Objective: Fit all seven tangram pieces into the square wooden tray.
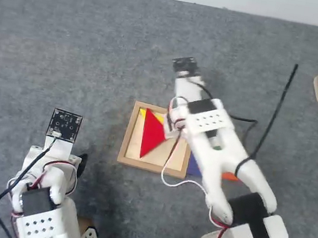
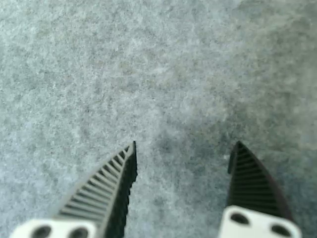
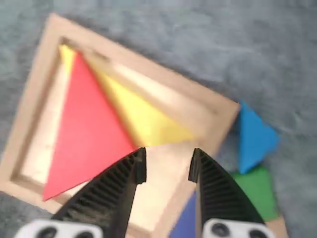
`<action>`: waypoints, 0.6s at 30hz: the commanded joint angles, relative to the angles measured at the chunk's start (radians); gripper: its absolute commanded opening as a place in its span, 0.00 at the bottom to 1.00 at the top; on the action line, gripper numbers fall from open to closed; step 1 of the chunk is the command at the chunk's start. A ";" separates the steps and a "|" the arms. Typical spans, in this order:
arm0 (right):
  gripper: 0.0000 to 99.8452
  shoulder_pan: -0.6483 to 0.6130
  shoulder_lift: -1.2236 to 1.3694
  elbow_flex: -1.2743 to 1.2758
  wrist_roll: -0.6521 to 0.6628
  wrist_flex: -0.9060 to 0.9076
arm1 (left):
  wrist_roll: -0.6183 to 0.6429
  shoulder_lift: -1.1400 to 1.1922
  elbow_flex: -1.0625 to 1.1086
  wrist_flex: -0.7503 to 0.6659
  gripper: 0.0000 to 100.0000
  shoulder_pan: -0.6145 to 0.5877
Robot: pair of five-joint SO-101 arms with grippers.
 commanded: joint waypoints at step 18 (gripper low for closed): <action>0.15 -0.097 0.143 -0.176 0.015 0.101 | -0.009 -0.015 -0.008 0.003 0.28 -0.005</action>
